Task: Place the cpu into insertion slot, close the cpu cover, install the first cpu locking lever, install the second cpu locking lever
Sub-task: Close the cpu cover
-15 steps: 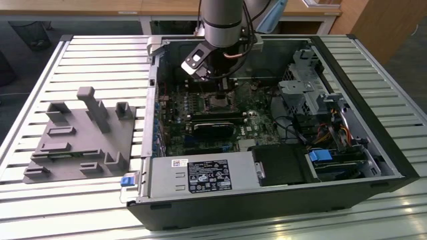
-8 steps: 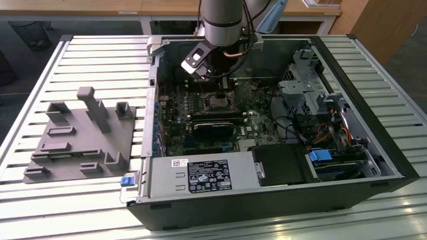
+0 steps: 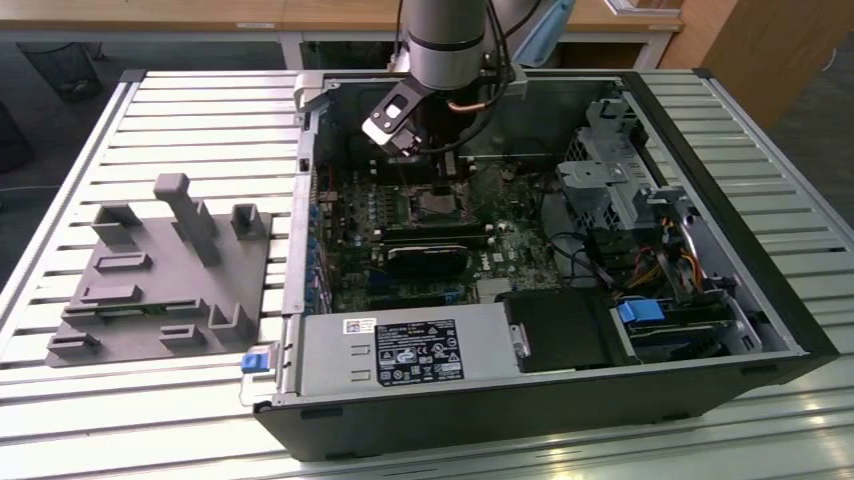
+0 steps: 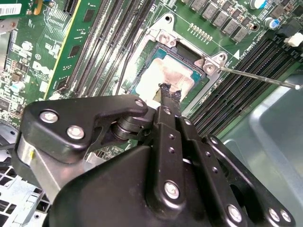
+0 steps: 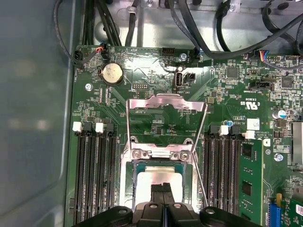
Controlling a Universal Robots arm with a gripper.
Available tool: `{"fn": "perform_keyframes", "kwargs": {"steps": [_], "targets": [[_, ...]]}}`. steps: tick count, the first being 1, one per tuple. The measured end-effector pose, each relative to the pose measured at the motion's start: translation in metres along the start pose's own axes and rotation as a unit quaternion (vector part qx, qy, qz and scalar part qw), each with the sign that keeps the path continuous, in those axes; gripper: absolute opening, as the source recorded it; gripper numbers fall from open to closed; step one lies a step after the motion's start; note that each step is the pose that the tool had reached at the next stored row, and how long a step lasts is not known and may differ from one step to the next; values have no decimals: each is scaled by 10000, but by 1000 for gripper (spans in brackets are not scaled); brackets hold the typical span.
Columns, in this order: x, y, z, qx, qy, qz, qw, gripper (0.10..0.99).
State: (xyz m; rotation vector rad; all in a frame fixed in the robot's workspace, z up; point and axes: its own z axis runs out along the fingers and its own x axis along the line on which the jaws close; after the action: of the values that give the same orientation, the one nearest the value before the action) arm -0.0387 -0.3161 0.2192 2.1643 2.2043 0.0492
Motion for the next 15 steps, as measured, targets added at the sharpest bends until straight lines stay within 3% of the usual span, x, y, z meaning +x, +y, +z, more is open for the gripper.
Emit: {"fn": "perform_keyframes", "kwargs": {"steps": [15], "targets": [[-1,5,-90,0,1,0,10000,106]]}}
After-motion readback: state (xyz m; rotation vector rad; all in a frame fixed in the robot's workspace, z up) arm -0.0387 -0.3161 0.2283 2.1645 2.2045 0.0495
